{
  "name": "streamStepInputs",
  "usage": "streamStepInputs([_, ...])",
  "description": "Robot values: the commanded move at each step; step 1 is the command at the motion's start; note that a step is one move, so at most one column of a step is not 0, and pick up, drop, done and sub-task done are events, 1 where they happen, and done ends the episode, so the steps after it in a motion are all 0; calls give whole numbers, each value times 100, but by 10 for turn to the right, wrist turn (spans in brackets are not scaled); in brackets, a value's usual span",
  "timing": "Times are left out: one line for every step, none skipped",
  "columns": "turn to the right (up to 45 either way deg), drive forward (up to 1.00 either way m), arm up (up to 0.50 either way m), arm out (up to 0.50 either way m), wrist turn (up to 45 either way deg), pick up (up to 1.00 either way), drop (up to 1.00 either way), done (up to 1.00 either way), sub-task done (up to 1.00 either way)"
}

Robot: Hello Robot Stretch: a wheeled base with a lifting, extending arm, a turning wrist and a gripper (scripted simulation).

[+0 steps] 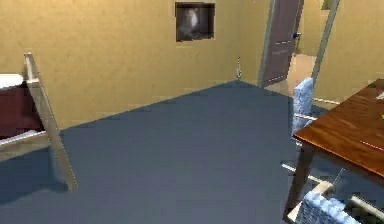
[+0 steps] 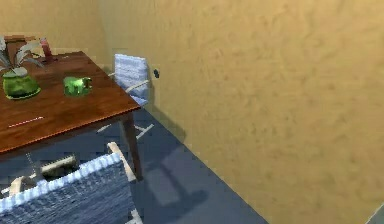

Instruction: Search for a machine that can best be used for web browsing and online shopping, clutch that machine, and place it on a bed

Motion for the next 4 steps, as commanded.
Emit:
streamStepInputs([0, 55, 0, 0, 0, 0, 0, 0, 0])
streamStepInputs([0, 75, 0, 0, 0, 0, 0, 0, 0])
streamStepInputs([240, 0, 0, 0, 0, 0, 0, 0, 0])
streamStepInputs([30, 0, 0, 0, 0, 0, 0, 0, 0])
